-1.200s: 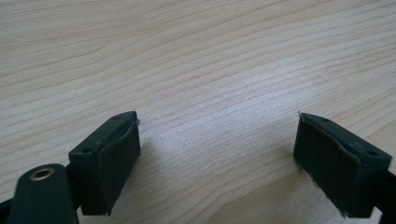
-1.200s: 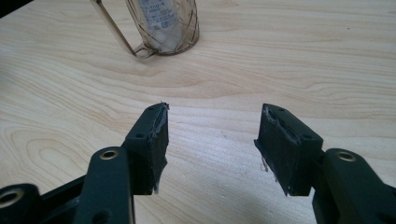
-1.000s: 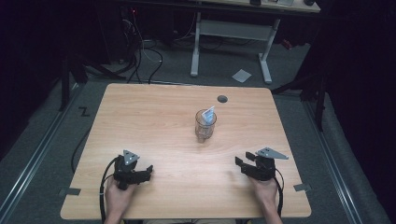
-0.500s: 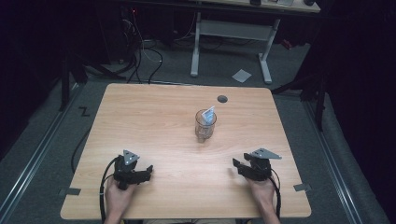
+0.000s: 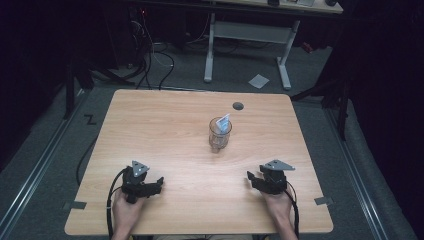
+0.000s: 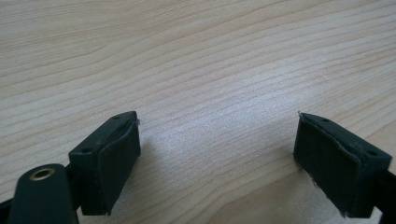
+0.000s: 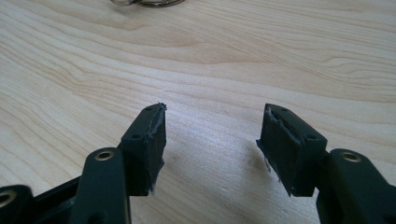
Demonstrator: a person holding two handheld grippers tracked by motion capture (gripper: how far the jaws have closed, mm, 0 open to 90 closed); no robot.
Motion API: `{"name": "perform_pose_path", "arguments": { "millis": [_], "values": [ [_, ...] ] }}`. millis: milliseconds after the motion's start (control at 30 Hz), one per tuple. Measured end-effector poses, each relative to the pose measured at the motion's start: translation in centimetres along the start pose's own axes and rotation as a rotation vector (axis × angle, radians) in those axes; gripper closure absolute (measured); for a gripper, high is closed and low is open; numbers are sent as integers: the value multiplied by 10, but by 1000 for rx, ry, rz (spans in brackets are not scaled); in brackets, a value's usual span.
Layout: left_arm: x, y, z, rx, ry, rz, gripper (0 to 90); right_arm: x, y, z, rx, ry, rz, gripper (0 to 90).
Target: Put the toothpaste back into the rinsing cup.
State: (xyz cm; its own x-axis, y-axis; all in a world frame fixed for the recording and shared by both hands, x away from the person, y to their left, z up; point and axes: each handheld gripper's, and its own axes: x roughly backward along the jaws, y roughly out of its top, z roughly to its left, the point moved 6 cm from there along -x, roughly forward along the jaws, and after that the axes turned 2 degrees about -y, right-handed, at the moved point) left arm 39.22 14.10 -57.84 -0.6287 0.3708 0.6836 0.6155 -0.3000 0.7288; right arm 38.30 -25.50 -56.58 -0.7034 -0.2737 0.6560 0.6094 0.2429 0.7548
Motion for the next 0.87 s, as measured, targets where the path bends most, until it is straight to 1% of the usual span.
{"name": "perform_pose_path", "arguments": {
  "millis": [133, 167, 300, 433, 867],
  "values": [
    [0, 0, 0, 0, 0, 0, 150, -2, -1, 1, 5, -6, 11, 400],
    [0, 0, 0, 0, 0, 0, 150, -3, -1, 1, 16, -9, 13, 399],
    [0, 0, 0, 0, 0, 0, 149, -6, -2, 1, 17, -22, 24, 393],
    [0, 0, 0, 0, 0, 0, 150, -7, -3, 1, 27, -22, 40, 372],
    [0, 0, 0, 1, 0, 0, 150, -6, -3, 2, 28, -25, 42, 352]
  ]
}}
